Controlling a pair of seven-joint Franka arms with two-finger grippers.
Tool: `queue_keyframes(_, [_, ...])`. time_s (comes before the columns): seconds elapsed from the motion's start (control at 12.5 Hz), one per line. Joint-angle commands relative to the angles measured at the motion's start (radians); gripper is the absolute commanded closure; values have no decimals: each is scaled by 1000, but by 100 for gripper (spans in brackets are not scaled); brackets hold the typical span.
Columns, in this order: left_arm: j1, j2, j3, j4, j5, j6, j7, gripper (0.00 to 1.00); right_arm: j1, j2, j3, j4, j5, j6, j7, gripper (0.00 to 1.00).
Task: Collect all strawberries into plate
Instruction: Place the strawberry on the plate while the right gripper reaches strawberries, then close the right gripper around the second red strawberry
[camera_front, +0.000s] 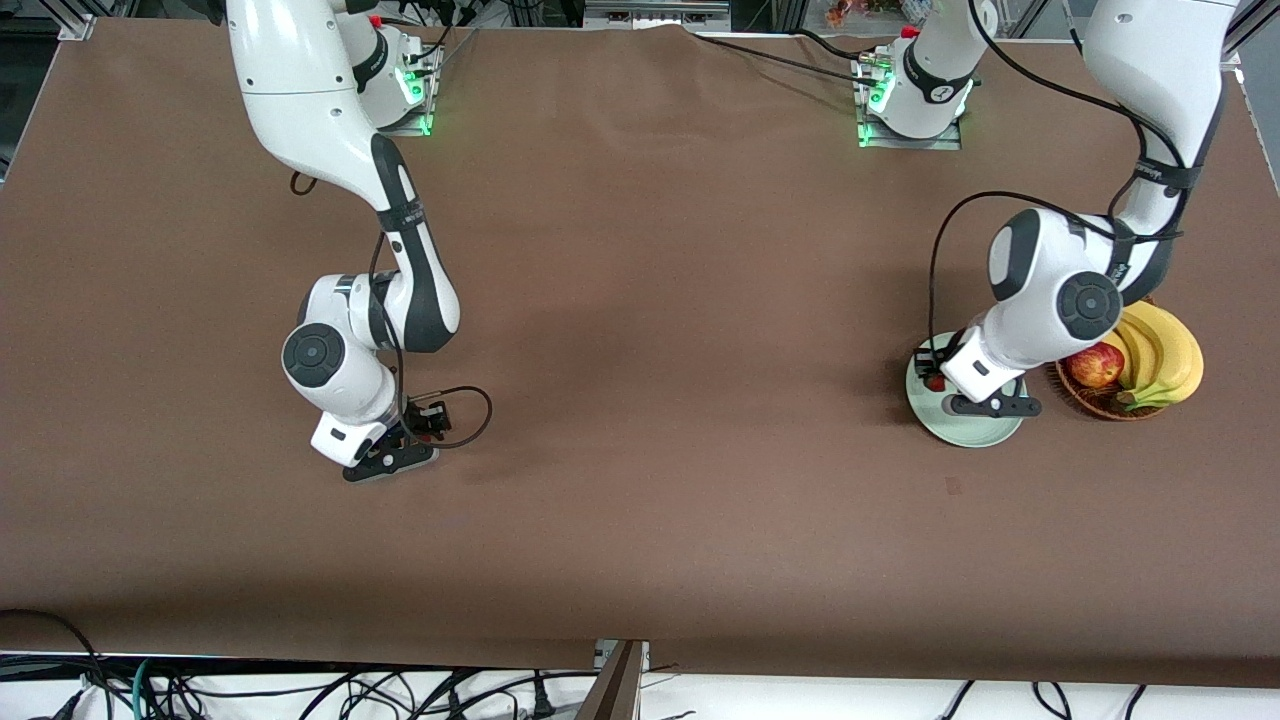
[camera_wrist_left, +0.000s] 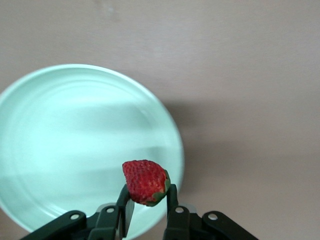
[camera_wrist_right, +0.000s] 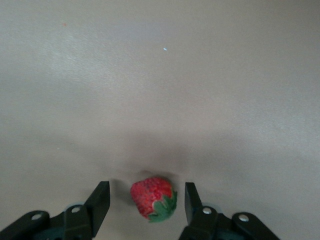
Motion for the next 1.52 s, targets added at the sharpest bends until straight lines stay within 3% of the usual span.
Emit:
queue_keyframes(0.0, [-9,6,45,-10,11,15,111,84,-24,15,13,27,23,-6,-25,36])
queue_keyframes(0.16, [0,8,46,-24,11,15,116,79,-27,15,13,27,23,-10,-26,50])
queue_keyframes(0.24, [2,12,48,-25,11,15,114,70,-27,14,13,27,25,-12,-25,56])
queue_keyframes(0.32, [2,15,48,-25,11,15,114,46,-26,14,14,27,36,-12,-25,60])
queue_keyframes(0.4, [2,15,48,-24,11,15,114,0,-27,12,26,27,40,-13,-25,65])
queue_keyframes(0.64, [2,6,48,-8,9,7,111,0,-27,9,26,27,42,-32,-23,81])
queue_keyframes(0.8, [-6,-11,42,12,0,-7,108,0,-26,4,28,47,58,-79,-11,82])
queue_keyframes(1.04, [-11,-17,37,61,-2,-11,106,0,-23,3,28,162,192,-301,78,82])
queue_keyframes(1.44, [-29,-17,19,93,-3,-22,99,0,101,-2,33,266,194,-392,468,81])
